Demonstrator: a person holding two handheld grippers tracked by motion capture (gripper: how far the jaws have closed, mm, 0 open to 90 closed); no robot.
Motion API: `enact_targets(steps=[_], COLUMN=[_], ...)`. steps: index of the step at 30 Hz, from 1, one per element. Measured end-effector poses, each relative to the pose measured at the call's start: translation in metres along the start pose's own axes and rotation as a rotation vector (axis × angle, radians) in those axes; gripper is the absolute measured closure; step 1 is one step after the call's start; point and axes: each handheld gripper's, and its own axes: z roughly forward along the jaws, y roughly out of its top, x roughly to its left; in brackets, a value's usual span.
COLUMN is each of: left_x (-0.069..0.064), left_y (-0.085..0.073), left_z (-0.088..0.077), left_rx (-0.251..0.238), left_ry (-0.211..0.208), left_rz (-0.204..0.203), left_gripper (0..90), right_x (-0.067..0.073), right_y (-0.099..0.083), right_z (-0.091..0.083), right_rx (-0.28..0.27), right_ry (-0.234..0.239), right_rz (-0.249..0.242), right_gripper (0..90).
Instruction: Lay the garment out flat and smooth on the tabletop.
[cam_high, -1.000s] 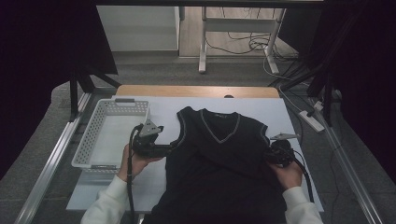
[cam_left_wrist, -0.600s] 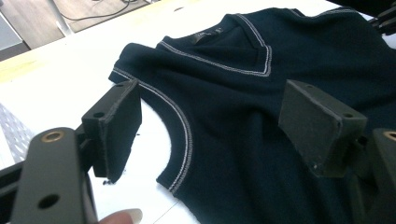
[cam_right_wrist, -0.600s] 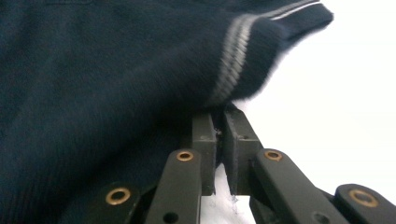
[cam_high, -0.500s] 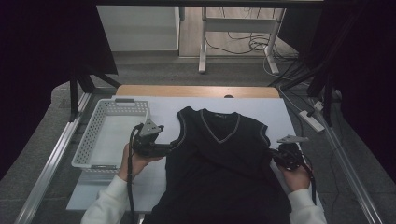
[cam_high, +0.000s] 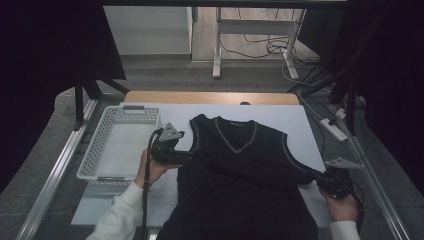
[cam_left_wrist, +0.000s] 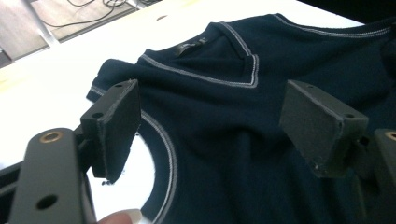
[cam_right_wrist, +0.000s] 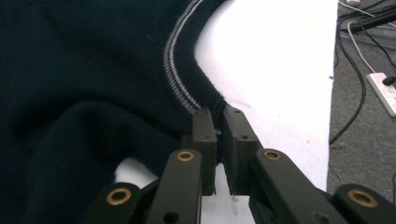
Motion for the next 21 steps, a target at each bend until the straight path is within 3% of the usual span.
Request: enact_targets(steps=[1,3,8,14,17,21], left_x=[-0.001,-0.002,-0.002,-0.002,-0.002,-0.001], left_y=[0.001,0.003,0.005,0.006,0.005,0.005], left_z=[0.001,0.004,0.007,0.007,0.006,0.006], left_rx=[-0.002,-0.004,-0.004,-0.002,-0.004,-0.003], left_ry=[-0.004,-0.012,-0.019,-0.019,-0.017,-0.019], left_rz=[0.002,0.009,0.011,0.014,0.011,0.009], left_gripper=[21.4,21.4,21.4,21.3,21.3,21.3], right_x=[0.002,0.007,0.024,0.054,0.067,0.074], right_y=[-0.001,0.001,0.01,0.013,0.013,0.004], right_z=[-0.001,-0.005,-0.018,-0.009,0.0,0.005], right_rx=[-0.01,-0.032,-0.08,-0.038,0.018,0.068], right_ry=[0.009,-0.01,0.032,0.092,0.12,0.072], right_rz=[-0.013,-0.014,-0.014,-0.087,-0.113,-0.136], right_gripper=[80.8,66.0,57.5,53.9,52.4,52.9])
